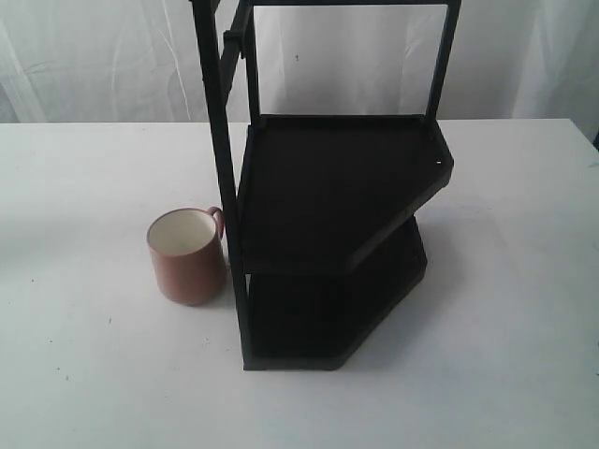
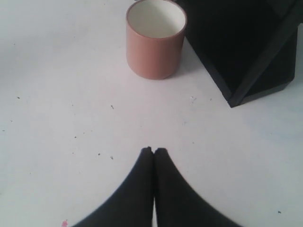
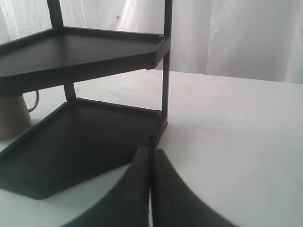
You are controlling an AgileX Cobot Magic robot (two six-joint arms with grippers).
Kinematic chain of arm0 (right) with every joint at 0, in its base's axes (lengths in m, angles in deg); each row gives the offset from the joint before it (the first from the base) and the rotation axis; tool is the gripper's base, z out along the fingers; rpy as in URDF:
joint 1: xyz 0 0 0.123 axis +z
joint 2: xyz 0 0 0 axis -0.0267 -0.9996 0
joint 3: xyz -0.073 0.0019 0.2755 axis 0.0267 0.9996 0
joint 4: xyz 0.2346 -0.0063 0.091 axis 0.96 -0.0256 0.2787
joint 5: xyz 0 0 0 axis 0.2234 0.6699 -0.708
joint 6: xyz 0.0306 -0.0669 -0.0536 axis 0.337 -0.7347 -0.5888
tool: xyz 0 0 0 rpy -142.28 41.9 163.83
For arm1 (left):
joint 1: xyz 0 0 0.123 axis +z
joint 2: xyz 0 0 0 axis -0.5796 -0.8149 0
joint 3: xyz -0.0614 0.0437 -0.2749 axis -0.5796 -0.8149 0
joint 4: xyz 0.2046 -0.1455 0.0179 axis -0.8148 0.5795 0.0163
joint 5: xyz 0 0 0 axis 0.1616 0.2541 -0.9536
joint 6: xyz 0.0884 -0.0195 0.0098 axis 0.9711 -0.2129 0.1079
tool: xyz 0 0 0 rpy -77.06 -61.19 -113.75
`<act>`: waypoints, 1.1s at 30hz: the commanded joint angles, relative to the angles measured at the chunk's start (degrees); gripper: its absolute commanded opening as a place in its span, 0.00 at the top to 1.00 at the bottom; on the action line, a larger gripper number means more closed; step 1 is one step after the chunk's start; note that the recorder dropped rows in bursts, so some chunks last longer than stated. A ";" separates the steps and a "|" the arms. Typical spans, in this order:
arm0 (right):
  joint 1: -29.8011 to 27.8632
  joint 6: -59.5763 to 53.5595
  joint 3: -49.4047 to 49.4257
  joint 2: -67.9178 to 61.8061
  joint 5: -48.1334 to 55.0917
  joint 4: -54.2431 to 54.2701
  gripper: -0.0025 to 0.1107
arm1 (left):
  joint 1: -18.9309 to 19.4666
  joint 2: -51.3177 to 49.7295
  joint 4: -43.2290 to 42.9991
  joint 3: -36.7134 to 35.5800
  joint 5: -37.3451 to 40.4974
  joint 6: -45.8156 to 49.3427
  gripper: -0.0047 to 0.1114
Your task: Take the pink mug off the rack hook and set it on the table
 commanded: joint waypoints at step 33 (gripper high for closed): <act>-0.34 0.24 0.30 0.39 -0.25 -0.60 0.98 | 0.14 9.62 0.40 -1.52 0.09 2.22 0.96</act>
